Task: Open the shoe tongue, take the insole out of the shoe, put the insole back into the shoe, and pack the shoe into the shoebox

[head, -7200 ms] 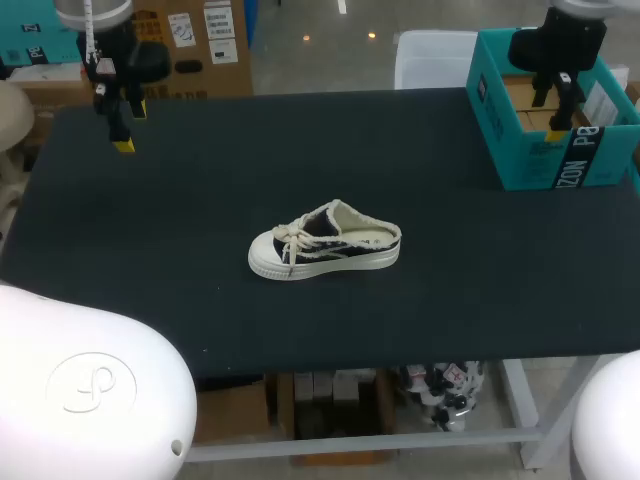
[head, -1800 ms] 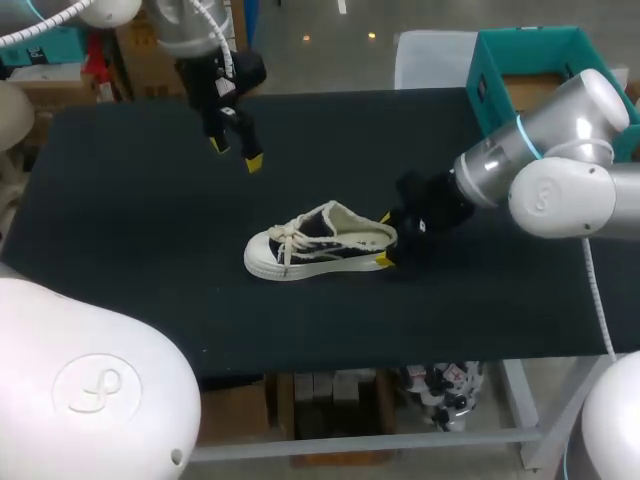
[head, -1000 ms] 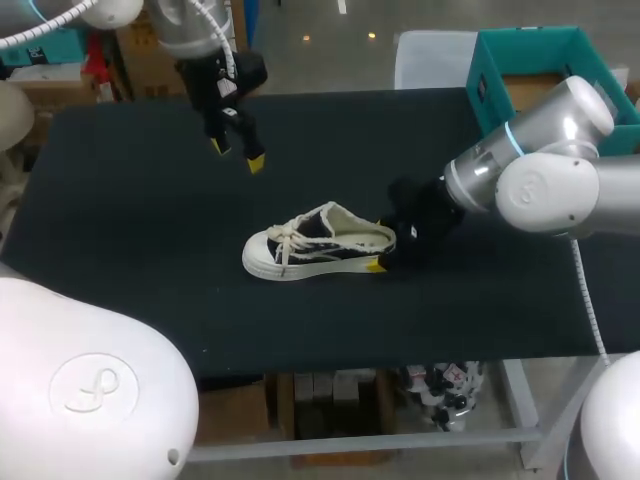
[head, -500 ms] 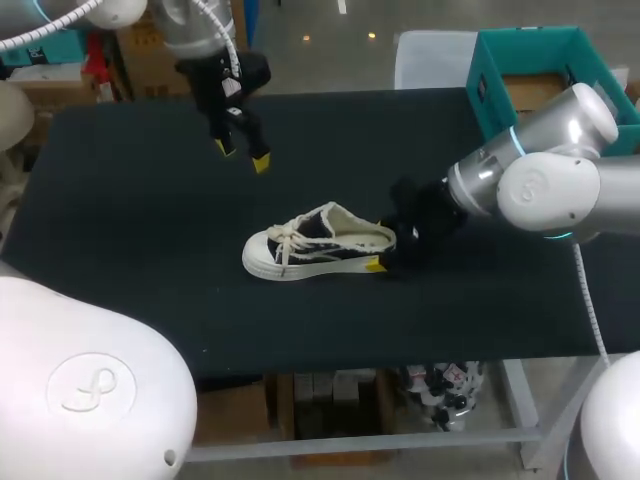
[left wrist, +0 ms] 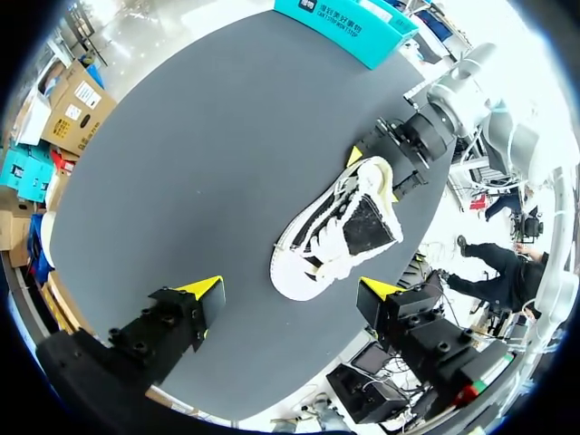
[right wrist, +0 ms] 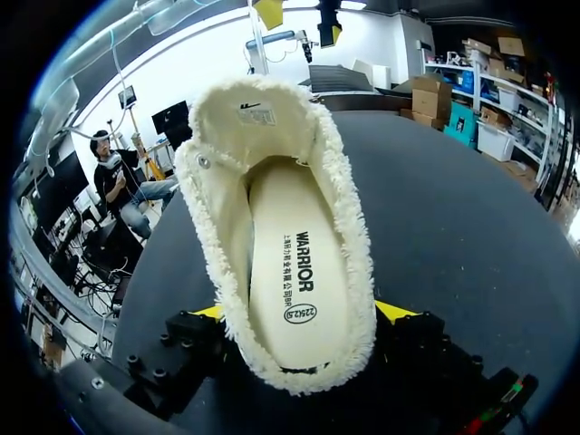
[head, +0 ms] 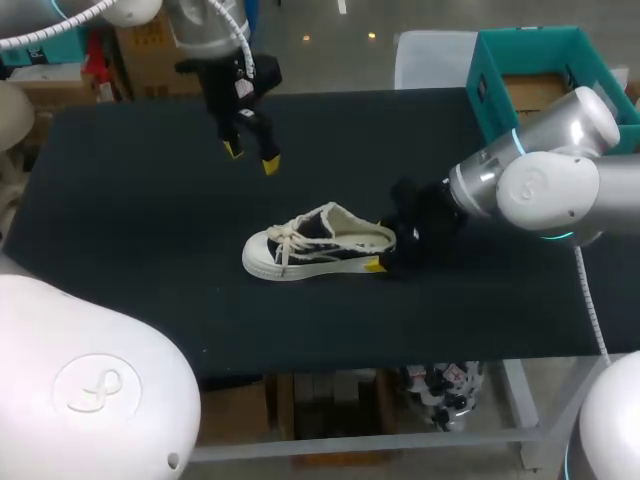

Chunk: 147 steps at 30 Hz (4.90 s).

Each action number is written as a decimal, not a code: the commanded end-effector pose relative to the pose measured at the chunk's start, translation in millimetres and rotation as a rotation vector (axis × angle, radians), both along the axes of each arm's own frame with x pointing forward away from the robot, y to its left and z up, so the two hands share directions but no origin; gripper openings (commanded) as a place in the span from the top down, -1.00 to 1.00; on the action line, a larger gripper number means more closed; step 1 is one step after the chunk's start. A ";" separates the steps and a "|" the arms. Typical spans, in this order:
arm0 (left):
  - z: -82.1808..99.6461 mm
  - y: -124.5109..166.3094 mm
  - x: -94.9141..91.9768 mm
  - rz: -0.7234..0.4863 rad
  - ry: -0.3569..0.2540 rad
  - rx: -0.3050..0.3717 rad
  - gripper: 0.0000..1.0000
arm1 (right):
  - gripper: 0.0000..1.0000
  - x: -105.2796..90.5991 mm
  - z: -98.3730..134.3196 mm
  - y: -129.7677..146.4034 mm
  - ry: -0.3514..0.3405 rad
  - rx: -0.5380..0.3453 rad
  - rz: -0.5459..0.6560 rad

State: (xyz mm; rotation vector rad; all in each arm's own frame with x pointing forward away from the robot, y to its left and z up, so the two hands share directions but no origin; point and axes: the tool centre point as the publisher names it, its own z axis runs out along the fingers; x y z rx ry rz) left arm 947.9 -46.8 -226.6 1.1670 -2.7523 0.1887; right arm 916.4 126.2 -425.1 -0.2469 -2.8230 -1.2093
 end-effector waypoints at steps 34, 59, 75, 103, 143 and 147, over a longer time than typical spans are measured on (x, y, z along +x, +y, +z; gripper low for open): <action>11.4 -56.9 -21.9 0.559 0.078 0.107 -1.00 | 1.00 -2.0 -4.2 3.0 0.000 0.005 -0.002; -44.1 -105.0 -55.9 0.558 0.124 0.268 -0.12 | 1.00 -2.0 -4.2 3.0 0.000 0.005 -0.002; -66.1 -109.4 -60.1 0.621 0.091 0.334 0.07 | 1.00 -2.0 -4.2 3.0 0.000 0.005 -0.002; -57.4 -50.7 -81.0 0.624 0.059 0.051 1.00 | 1.00 -2.0 -4.2 3.0 0.000 0.005 -0.002; -1.1 -75.1 -41.5 -0.107 0.045 -0.037 1.00 | 1.00 -2.0 -4.2 3.0 0.000 0.005 -0.002; -6.4 -77.8 -47.6 -0.383 0.038 0.036 1.00 | 1.00 -2.0 -4.2 3.0 0.000 0.005 -0.002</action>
